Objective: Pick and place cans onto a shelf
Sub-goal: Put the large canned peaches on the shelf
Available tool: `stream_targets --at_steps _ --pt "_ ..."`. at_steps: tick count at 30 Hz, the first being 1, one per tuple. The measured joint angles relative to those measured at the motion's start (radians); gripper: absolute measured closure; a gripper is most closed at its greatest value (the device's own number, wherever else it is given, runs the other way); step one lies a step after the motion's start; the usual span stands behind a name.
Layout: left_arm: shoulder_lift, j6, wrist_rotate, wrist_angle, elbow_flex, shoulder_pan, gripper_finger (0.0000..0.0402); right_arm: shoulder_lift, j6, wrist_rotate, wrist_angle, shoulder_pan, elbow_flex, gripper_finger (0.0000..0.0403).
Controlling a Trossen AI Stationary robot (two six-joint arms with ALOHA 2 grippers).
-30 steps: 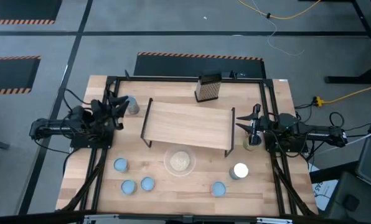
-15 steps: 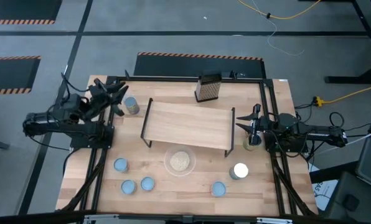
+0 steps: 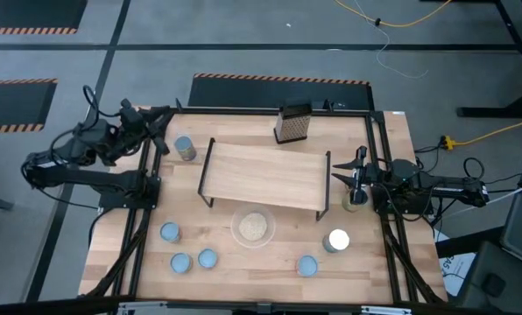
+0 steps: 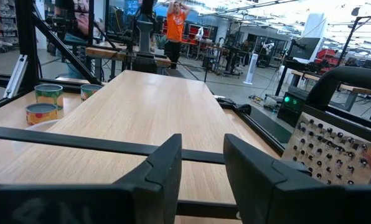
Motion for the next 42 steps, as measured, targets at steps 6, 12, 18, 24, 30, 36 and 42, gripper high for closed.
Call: stream_targets --at_steps 6,12,18,24,30,36,42 --pt "0.026 -0.024 0.016 -0.096 0.023 0.068 0.0304 0.0 0.0 0.0 0.0 0.0 0.0 0.0279" --pt "0.05 -0.134 0.112 -0.276 0.023 0.162 0.0304 0.0 0.0 0.0 0.0 0.0 0.0 0.0279" --pt "0.12 -0.182 0.205 -0.396 0.023 0.288 0.0305 0.0 0.0 0.0 0.0 0.0 0.0 0.0279" --pt "0.244 -0.131 0.355 -0.399 0.023 0.463 0.0305 0.0 0.0 0.0 0.0 0.0 0.0 0.0279" --pt "0.393 -0.021 0.537 -0.4 0.023 0.655 0.0305 0.0 0.0 0.0 0.0 0.0 0.0 0.0279" --pt "0.522 0.052 0.688 -0.399 0.023 0.814 0.0305 0.0 0.0 0.0 0.0 0.0 0.0 0.0279" --pt "0.611 0.095 0.806 -0.436 0.023 0.934 0.0305 0.0 0.0 0.0 0.0 0.0 0.0 0.0279"
